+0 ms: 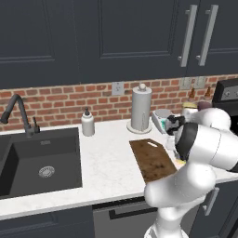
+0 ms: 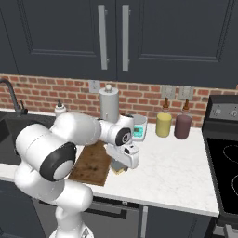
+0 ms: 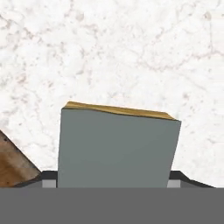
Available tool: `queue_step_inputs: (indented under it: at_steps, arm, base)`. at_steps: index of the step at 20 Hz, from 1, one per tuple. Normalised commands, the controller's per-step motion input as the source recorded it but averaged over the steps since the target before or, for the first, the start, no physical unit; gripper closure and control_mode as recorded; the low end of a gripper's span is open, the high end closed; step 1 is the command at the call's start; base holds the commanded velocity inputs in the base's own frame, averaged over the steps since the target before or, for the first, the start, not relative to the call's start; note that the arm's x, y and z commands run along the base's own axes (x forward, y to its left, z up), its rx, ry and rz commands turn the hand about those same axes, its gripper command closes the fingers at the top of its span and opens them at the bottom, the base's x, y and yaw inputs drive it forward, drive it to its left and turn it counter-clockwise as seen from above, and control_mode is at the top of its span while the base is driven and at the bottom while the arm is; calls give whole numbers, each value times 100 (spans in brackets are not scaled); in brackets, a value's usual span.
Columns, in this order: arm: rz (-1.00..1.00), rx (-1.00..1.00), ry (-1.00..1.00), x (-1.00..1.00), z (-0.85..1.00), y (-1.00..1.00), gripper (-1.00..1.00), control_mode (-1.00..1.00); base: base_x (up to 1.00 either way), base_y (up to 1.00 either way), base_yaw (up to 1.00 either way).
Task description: Pick up the sponge from the counter and clean the cutting board by briefly scrubbing or pressing down on the cutting board. Once finished, release the sponge.
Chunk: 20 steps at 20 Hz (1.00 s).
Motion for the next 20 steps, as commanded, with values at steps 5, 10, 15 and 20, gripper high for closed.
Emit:
queue_step_inputs:
  at_steps: [5, 10, 15, 20]
  arm:
    - [18, -1, 0, -46, 96, 51, 100, -100]
    - [24, -3, 0, -32, 58, 69, 100, -100]
    - [25, -3, 0, -21, 4, 64, 100, -100]
    - [11, 0, 0, -2, 0, 32, 100, -100]
  base:
    - [0, 0, 0]
    - [0, 0, 0]
    - [0, 0, 0]
    - [0, 0, 0]
